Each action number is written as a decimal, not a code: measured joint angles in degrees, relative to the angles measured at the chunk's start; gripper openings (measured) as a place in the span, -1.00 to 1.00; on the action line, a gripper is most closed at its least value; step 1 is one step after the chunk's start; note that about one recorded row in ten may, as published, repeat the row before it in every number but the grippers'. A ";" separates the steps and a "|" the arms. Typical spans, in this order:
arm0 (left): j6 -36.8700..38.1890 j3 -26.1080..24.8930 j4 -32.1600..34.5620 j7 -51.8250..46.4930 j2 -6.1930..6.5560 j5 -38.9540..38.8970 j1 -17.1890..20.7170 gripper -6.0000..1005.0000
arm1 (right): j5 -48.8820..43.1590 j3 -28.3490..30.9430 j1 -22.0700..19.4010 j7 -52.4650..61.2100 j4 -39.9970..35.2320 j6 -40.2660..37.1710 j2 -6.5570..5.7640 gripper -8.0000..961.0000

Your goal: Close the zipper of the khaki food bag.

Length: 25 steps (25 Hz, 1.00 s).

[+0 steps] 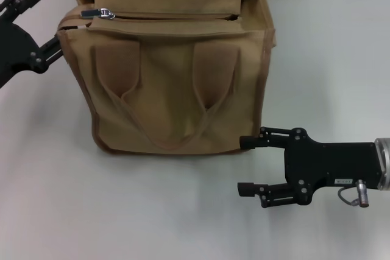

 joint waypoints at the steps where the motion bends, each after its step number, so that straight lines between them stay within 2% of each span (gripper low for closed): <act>1: 0.00 0.00 0.00 0.00 0.00 0.00 0.00 0.59 | 0.00 0.00 0.00 0.00 0.00 0.00 0.00 0.70; 12: -0.04 0.01 -0.74 0.00 -0.10 -0.04 0.24 0.27 | 2.75 -0.04 0.06 -0.17 0.42 -0.68 0.00 0.70; 17: 0.68 -0.29 -1.13 0.02 -0.22 -0.18 0.12 -0.21 | 8.67 -0.13 0.56 0.87 1.72 -6.35 0.00 0.70; 19: 1.67 -0.53 -1.91 0.03 -0.26 -0.92 0.07 -0.52 | 10.31 -0.03 0.80 1.78 1.76 -7.71 0.00 0.70; 20: 2.68 -0.58 -2.66 0.02 -0.27 -2.30 0.07 -0.68 | 14.39 -0.06 1.32 4.89 1.78 -9.50 0.00 0.70; 23: 3.69 -0.59 -2.97 -0.15 -0.28 -3.41 0.19 -0.84 | 17.88 -0.06 2.21 8.81 1.79 -10.23 0.00 0.70; 25: 4.92 -0.62 -3.30 -0.38 -0.28 -4.03 0.37 -0.95 | 22.32 0.03 4.30 15.59 1.74 -9.86 -0.05 0.70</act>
